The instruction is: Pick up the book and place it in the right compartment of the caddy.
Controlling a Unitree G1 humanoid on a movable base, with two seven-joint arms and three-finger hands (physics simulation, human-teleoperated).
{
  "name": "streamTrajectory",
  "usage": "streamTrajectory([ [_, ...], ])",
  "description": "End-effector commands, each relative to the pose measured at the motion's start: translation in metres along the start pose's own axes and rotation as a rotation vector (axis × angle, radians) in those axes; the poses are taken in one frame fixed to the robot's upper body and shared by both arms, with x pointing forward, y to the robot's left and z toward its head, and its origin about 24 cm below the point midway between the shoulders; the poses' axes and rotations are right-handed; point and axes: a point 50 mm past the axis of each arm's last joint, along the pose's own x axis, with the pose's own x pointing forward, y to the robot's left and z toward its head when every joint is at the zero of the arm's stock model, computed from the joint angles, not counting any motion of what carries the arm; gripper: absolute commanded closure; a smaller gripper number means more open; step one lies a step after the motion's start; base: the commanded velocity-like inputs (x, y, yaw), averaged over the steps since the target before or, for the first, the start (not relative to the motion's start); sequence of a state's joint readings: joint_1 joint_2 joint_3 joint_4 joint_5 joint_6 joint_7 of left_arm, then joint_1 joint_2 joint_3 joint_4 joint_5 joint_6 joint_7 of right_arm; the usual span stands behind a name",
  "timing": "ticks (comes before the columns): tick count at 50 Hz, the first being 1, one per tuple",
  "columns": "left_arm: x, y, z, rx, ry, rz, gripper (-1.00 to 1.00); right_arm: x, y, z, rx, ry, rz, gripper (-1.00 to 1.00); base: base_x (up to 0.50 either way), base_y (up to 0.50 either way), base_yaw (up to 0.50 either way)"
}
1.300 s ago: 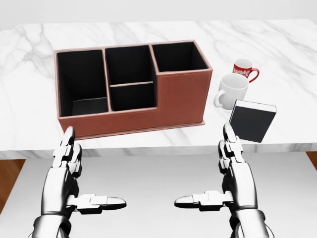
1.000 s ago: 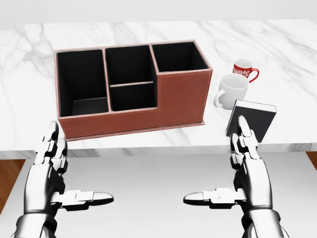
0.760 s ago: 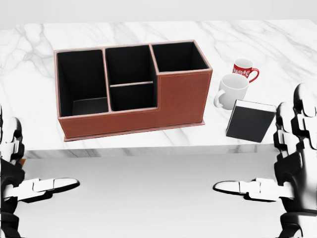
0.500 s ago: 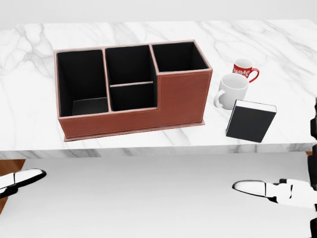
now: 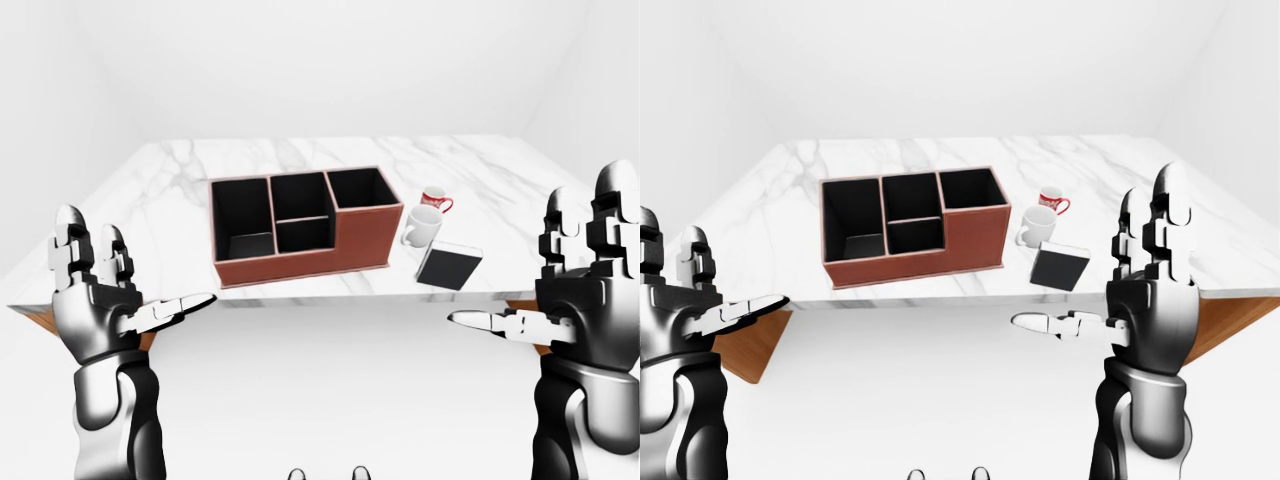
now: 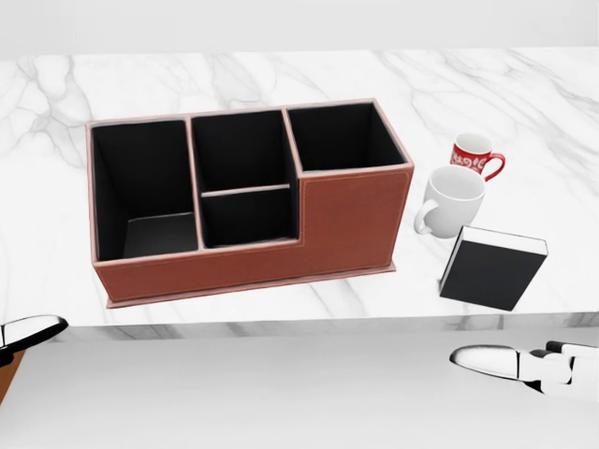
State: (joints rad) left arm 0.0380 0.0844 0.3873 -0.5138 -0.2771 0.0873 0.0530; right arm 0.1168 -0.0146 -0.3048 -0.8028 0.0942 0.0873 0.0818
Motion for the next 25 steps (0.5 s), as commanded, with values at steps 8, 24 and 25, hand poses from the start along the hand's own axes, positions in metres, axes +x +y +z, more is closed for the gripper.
streamTrajectory([
  [8, -0.0009, -0.0012, -0.0006, 0.008, 0.003, 0.002, -1.00, -0.0007, 0.0005, 0.0008, -0.004, -0.001, 0.008, -1.00, 0.31, 0.00, 0.00],
  [24, -0.0002, -0.0016, -0.0005, 0.008, 0.001, 0.003, -1.00, 0.0002, 0.0024, 0.0002, -0.004, -0.001, 0.018, -1.00, 0.31, 0.00, 0.00],
  [25, -0.0004, -0.0016, 0.0000, 0.008, -0.001, 0.003, -1.00, 0.0003, 0.0025, 0.0003, -0.005, -0.002, 0.018, -1.00, 0.30, 0.00, 0.00],
])
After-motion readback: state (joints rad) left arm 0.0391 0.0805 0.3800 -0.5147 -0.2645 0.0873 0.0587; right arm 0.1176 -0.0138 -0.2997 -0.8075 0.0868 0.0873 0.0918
